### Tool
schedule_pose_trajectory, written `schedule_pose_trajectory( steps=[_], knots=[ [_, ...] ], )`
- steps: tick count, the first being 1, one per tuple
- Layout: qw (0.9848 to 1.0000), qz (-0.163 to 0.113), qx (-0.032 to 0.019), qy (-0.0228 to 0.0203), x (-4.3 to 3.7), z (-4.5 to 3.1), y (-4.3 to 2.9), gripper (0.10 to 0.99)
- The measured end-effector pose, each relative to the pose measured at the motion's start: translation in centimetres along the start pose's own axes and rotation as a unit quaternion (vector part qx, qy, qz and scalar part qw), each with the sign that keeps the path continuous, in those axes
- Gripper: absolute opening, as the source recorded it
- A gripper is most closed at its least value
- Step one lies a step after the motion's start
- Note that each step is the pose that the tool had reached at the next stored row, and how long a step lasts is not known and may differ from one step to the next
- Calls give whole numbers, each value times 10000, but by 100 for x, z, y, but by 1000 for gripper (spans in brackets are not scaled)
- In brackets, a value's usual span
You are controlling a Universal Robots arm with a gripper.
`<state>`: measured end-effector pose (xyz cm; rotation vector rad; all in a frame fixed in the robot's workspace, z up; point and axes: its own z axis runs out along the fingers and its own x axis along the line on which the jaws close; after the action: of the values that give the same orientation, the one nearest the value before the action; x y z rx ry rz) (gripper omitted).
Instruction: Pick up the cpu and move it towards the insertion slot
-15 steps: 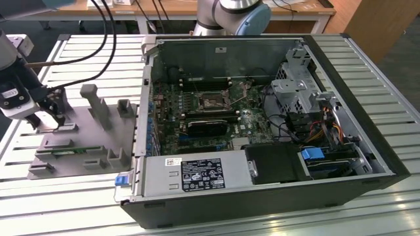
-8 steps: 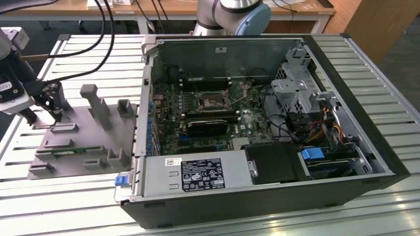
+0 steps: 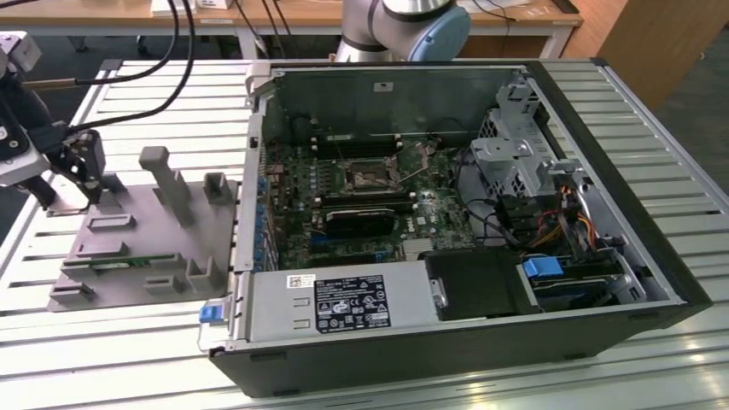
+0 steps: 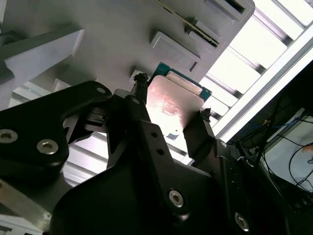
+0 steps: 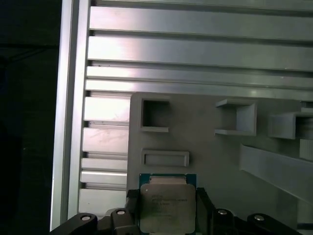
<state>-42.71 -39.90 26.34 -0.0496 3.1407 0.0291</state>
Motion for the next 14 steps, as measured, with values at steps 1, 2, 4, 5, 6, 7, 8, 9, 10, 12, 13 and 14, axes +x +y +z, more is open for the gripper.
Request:
schedule_pose_trajectory(
  steps=[1, 2, 4, 5, 6, 7, 8, 9, 10, 12, 13, 14],
  knots=[
    [10000, 0, 0, 0, 0, -23, 1, 541],
    [10000, 0, 0, -1, 0, -46, 2, 541],
    [10000, 0, 1, 0, 0, -94, 3, 541],
    [10000, 0, 1, 0, 0, -117, 4, 541],
    [10000, 0, 2, -1, 0, -141, 5, 541],
    [10000, 0, 2, -1, 0, -164, 6, 541],
    [10000, 0, 2, -1, 0, -187, 7, 541],
    [10000, 0, 3, -1, 0, -211, 8, 541],
    [10000, 0, 3, -1, 0, -234, 9, 541],
    [10000, 0, 3, -2, 0, -281, 11, 541],
    [10000, 0, 4, -2, 0, -304, 12, 541],
    [10000, 0, 4, -2, 0, -326, 13, 541]
  ],
)
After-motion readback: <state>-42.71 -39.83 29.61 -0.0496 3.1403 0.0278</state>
